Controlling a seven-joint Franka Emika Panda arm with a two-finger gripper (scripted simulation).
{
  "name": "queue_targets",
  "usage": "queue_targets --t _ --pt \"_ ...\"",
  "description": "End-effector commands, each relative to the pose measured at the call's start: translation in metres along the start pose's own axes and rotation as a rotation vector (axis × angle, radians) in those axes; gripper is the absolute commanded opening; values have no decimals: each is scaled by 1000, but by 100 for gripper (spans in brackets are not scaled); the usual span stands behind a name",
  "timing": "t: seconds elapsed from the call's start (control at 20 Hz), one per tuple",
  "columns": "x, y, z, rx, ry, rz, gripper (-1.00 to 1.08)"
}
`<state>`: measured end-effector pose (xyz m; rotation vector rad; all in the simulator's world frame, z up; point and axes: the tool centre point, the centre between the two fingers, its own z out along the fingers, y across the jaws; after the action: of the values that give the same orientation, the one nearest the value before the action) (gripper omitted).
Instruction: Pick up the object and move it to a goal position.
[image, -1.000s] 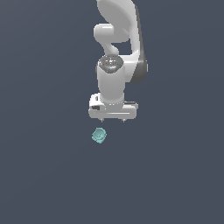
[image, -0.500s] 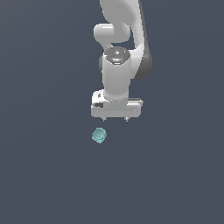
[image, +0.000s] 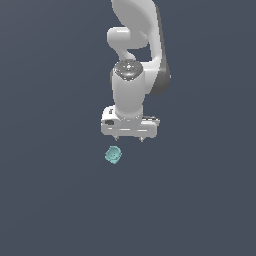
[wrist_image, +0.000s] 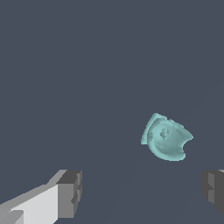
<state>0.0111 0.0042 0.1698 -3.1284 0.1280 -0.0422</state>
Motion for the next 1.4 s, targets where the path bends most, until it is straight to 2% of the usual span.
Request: queue_targets --t 0.0,0.45,0.7,0.95,1.35 --pt "1 8 9 0 -4 48 100" --pt "3 48 54 -6 -18 309 100" --pt "2 65 71 -13 -22 409 100" --pt "1 73 79 -17 -23 457 100" --pt "1 73 89 -17 -24 456 100"
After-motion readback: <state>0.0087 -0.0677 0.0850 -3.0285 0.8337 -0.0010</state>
